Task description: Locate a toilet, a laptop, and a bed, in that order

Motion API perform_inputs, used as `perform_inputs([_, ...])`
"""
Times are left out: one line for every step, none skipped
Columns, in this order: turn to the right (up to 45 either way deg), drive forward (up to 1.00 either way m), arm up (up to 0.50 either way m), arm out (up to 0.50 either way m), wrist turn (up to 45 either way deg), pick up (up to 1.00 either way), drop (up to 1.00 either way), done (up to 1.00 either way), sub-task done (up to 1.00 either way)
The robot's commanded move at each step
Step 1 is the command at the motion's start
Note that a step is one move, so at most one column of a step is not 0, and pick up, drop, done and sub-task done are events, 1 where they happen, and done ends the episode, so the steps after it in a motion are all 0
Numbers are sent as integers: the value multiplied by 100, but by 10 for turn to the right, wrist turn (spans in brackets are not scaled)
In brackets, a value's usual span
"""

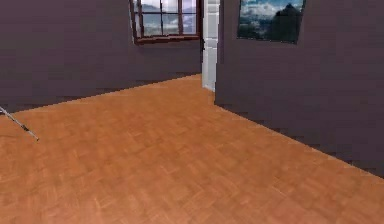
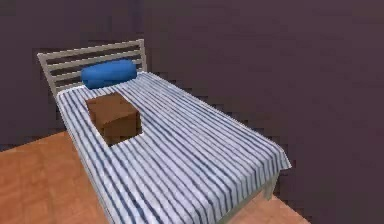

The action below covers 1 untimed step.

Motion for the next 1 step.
perform_inputs([0,100,0,0,0,0,0,0,0])
